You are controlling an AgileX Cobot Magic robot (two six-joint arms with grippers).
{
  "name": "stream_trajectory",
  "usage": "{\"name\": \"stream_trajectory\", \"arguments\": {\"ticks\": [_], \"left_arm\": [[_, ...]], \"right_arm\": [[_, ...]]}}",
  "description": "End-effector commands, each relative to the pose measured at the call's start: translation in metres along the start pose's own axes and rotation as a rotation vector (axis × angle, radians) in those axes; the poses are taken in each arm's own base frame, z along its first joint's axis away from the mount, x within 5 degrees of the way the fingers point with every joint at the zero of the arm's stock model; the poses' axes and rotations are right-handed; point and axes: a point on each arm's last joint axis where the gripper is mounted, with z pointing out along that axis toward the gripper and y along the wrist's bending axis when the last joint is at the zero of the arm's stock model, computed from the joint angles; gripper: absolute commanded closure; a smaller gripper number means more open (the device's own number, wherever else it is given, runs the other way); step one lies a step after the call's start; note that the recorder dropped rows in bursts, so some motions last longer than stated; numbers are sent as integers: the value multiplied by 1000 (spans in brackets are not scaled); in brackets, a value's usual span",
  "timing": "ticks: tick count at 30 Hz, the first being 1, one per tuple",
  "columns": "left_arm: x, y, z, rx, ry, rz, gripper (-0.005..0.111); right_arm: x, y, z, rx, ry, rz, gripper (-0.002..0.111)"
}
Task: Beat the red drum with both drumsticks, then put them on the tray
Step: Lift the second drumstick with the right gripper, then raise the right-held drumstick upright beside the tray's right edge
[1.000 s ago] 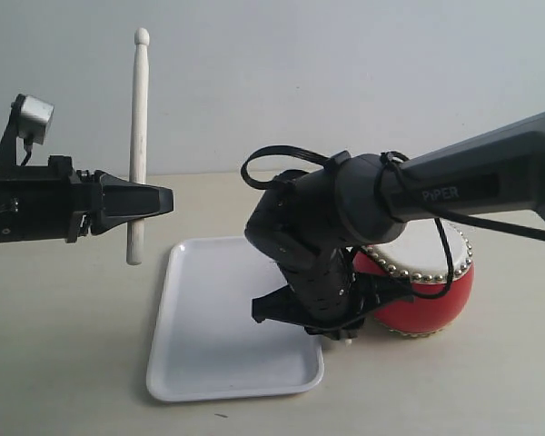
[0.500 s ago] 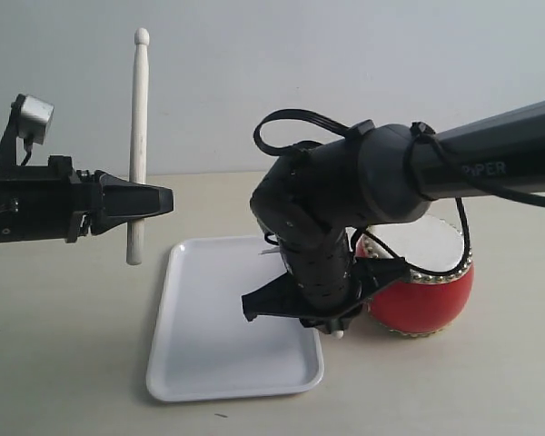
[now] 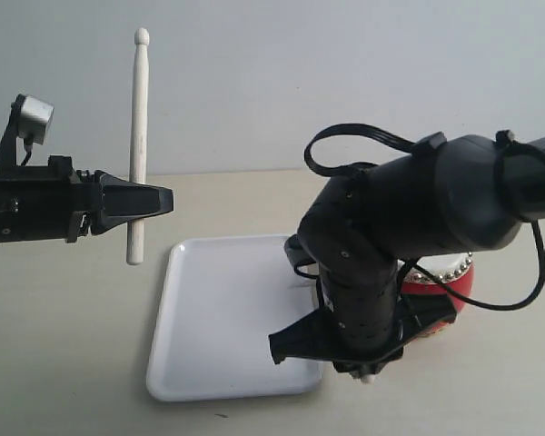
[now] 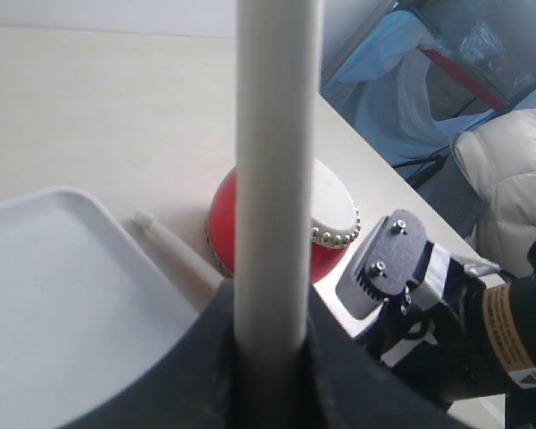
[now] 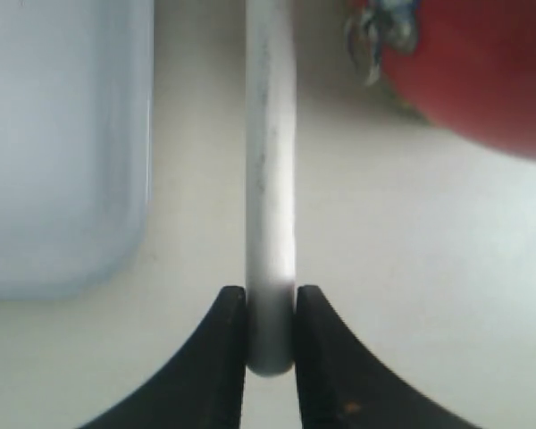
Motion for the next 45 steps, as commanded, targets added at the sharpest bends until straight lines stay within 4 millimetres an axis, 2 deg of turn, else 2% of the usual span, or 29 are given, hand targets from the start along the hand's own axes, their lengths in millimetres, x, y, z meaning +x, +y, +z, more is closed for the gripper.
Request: {"name": "stream_trajectory", "arguments": {"ticks": [1,13,21,32,36,45], "left_arm": [[-5,-2,-2,9,-24,2,107],[-5,-2,-2,9,-24,1,107],[-5,-2,-2,9,-24,1,107],[-5,-2,-2,9,-24,1,107],[-5,-2,-2,9,-24,1,107],[-5,-2,-2,13,-24,-3,107]], "right_arm": [[8,2,4,-63,15,-29,108],[17,5,14,-88,60,-52,108],[18,6,14,-107,69,-55,107],[17,7,15,-106,67,-54,86],[17,7,15,-106,67,-54,75],[11,0,16,-129,54,-139,73]]}}
